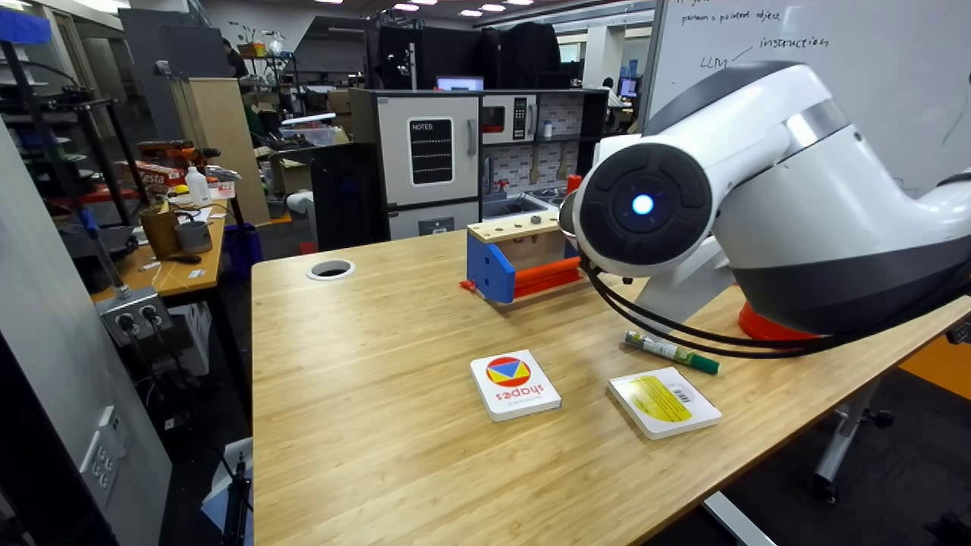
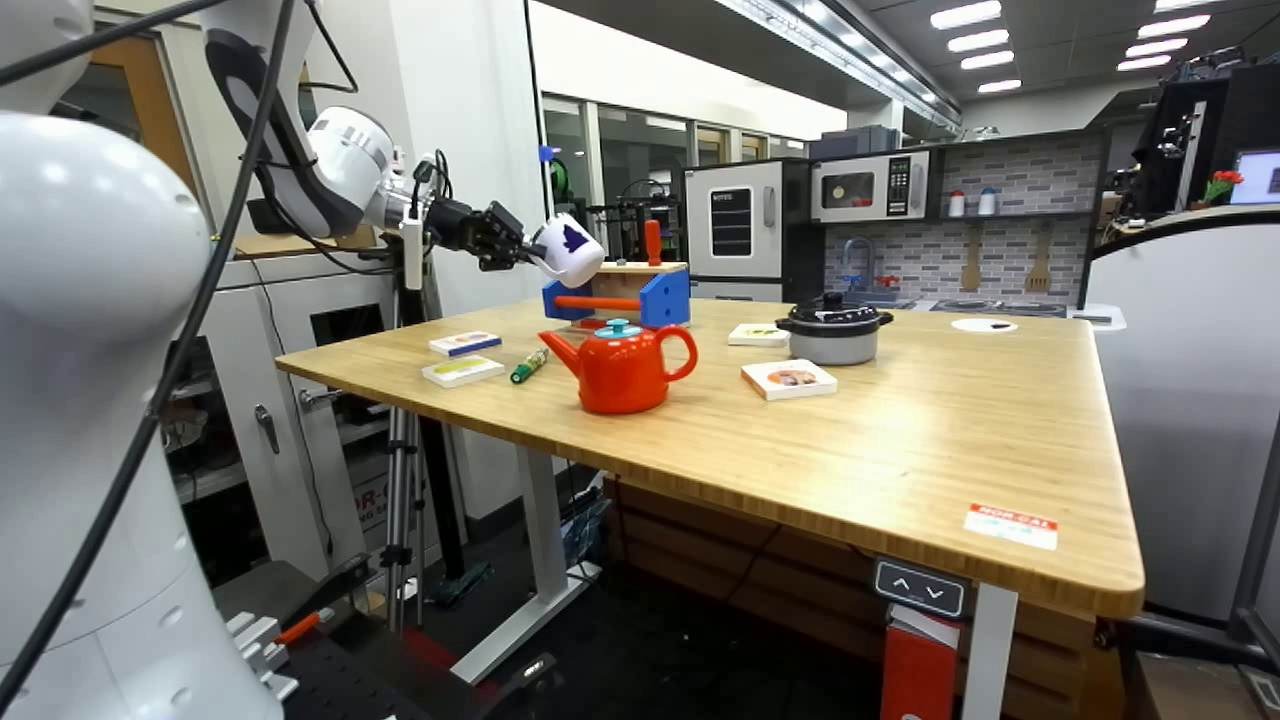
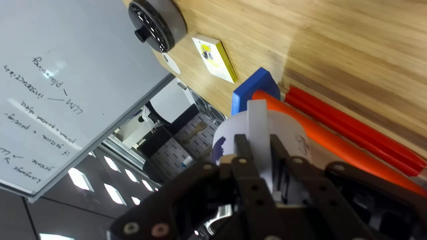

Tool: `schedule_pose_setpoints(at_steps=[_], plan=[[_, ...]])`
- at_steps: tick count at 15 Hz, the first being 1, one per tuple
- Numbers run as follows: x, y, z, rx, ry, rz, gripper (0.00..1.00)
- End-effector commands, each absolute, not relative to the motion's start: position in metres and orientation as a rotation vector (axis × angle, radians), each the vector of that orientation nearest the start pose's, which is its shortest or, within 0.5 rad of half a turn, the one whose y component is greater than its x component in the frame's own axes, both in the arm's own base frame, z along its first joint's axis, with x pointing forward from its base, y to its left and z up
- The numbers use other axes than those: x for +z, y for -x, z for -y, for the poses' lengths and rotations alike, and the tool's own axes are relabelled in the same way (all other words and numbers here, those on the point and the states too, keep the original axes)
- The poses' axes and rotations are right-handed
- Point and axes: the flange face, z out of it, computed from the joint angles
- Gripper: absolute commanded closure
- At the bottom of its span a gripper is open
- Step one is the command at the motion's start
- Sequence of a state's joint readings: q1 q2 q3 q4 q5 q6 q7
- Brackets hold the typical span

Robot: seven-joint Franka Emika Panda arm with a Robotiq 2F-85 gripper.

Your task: Put the mug on the book

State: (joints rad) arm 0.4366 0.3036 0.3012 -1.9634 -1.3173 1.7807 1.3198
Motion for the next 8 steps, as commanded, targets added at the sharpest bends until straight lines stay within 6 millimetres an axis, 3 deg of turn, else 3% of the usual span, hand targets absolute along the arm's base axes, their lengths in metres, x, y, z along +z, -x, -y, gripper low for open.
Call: schedule_pose_setpoints(at_steps=[1, 8], plan=[[0.353, -0.495, -0.336, 0.927, -2.078, -0.257, 0.96], [0.357, -0.486, -0.358, 0.98, -2.06, -0.469, 0.96]])
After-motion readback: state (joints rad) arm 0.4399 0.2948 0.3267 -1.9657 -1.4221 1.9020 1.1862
